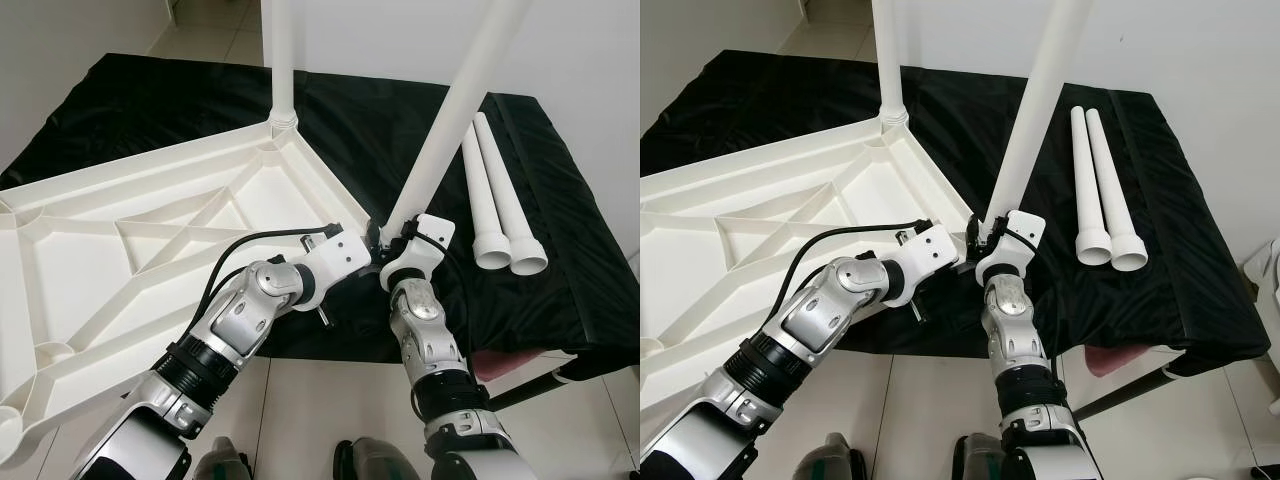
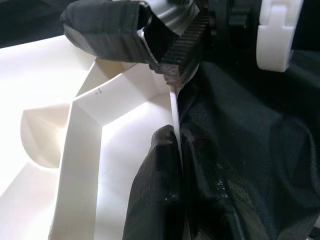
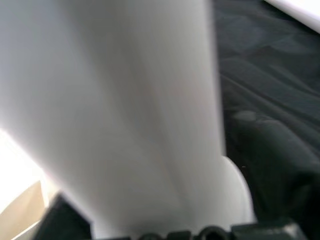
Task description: Building children table
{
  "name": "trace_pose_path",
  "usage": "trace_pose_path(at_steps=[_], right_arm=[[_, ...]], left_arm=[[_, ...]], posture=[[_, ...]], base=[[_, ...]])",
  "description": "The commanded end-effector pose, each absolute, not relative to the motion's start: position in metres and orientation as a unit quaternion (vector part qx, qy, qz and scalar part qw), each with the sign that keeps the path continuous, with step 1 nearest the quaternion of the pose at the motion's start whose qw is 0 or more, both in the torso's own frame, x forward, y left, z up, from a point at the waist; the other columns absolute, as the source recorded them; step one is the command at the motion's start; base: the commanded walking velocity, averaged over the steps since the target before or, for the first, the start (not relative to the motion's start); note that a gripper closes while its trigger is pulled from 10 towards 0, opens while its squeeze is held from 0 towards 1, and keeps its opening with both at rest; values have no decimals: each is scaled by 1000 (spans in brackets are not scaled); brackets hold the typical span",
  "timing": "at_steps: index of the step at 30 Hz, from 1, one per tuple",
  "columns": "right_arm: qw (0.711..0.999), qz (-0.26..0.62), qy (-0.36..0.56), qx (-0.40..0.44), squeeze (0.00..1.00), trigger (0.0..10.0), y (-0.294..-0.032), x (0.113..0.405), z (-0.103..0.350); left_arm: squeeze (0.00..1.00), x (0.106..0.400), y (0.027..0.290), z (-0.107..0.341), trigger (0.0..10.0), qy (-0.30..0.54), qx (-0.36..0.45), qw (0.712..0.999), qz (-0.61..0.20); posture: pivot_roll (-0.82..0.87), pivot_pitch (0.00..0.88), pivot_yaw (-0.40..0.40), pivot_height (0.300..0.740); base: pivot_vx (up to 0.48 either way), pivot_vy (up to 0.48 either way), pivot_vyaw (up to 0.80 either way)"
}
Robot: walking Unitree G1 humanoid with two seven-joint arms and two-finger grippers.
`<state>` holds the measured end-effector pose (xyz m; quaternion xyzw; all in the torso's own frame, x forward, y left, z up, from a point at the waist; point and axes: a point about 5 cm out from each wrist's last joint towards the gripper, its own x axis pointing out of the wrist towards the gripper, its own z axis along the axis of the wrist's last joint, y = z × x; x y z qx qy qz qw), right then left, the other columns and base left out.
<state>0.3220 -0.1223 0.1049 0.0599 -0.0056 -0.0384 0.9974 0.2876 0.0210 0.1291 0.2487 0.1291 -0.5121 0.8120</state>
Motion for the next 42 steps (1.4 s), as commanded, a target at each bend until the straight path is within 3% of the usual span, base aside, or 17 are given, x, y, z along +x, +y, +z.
trace_pose_path(at_steps=[1,6,7,9,10,20,28,34,42], right_arm=[[994,-84,-11,62,1000,10000,-148,323,107],[997,-31,-22,74,1000,10000,-151,329,114],[997,-10,-24,71,863,10000,-153,331,116],[997,2,-26,67,863,10000,-154,332,117],[997,31,-23,70,0,10000,-154,334,119],[972,235,-16,-6,0,10000,-158,340,125],[967,255,-18,-5,0,10000,-156,342,127],[945,327,-8,-6,0,10000,-149,342,124],[934,357,13,-23,0,10000,-151,340,113]], left_arm=[[0,270,8,123,10000,135,246,774,-567],[0,269,8,123,10000,136,246,774,-568],[0,269,8,123,10000,136,246,774,-568],[0,269,8,123,10000,136,245,774,-568],[0,269,8,123,10000,136,245,773,-568],[0,269,6,124,10000,134,247,770,-572],[0,269,6,125,10000,133,247,770,-573],[0,268,6,125,10000,133,247,768,-576],[0,267,6,125,10000,134,246,767,-577]], posture=[[-65,5,-14,740],[-65,6,-12,740],[-65,8,-11,740],[-65,8,-11,740],[-65,10,-8,740],[-69,7,-2,740],[-67,5,-4,740],[-62,4,2,740],[-61,6,5,740]], base=[[0,0,0],[0,0,0],[0,0,0],[0,0,0],[0,0,0],[0,0,0],[0,0,0],[0,0,0],[0,0,0]])
